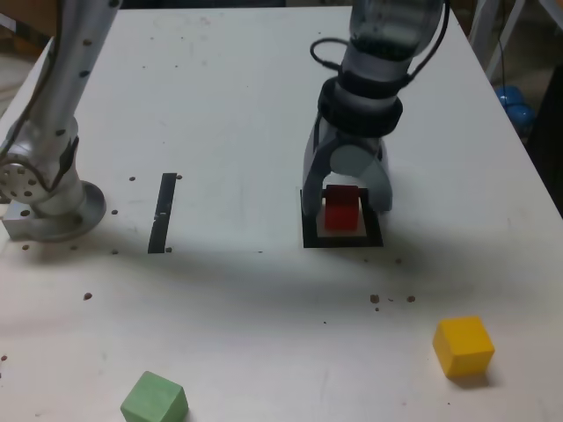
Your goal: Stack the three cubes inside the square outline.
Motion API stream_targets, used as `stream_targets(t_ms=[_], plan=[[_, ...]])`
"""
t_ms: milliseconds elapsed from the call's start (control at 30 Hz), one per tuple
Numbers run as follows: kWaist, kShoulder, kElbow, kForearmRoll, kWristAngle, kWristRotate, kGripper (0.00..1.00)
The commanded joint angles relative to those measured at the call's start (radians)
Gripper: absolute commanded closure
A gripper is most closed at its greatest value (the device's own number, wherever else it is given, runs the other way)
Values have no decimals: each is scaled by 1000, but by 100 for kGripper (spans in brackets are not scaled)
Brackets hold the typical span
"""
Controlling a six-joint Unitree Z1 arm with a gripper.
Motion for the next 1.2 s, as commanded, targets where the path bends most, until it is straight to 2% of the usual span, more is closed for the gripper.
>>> stream_targets(t_ms=[0,333,467,567,733,867,1167], plan=[[-9,-23,-7,12,19,5,1],[-84,-62,-116,110,173,93,0],[-134,-42,-203,120,208,188,0],[-167,-14,-265,117,199,277,0],[-211,25,-326,123,149,415,1],[-261,59,-396,159,121,515,2],[-376,110,-485,207,95,602,2]])
